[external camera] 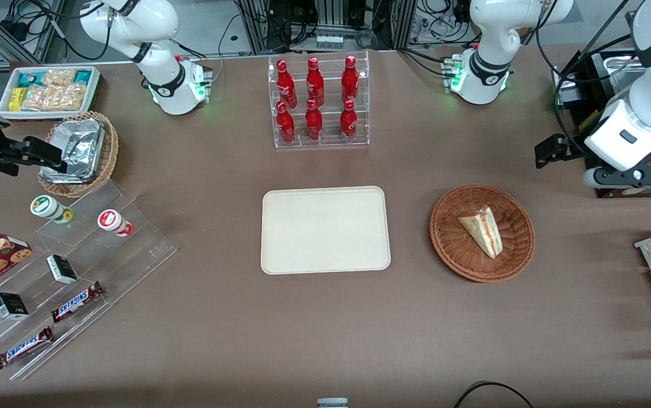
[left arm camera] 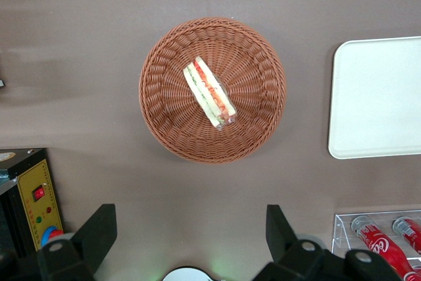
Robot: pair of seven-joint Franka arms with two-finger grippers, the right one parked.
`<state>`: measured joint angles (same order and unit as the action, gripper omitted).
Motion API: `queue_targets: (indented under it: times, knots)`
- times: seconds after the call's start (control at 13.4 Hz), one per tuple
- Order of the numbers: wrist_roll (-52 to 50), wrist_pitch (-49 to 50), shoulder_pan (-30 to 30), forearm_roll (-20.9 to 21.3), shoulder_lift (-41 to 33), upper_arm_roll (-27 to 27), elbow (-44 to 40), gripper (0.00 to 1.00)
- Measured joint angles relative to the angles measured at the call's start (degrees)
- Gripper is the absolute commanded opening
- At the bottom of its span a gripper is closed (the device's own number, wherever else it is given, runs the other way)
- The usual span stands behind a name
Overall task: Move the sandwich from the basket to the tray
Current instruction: 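Move the open left gripper over the wrapped sandwich in the wicker basket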
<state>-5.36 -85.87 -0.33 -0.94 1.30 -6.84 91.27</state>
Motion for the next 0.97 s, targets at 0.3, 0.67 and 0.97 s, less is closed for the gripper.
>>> queue_targets:
  times: [0.3, 0.67, 0.97]
  knots:
    - [0.1, 0.0, -0.1, 0.0, 0.9, -0.1, 0.6, 1.00]
    - [0.1, -19.5, -0.6, 0.0, 4.5, -0.4, 16.1, 1.00]
    - [0.1, -35.2, -0.7, 0.0, 4.9, -0.5, 27.9, 1.00]
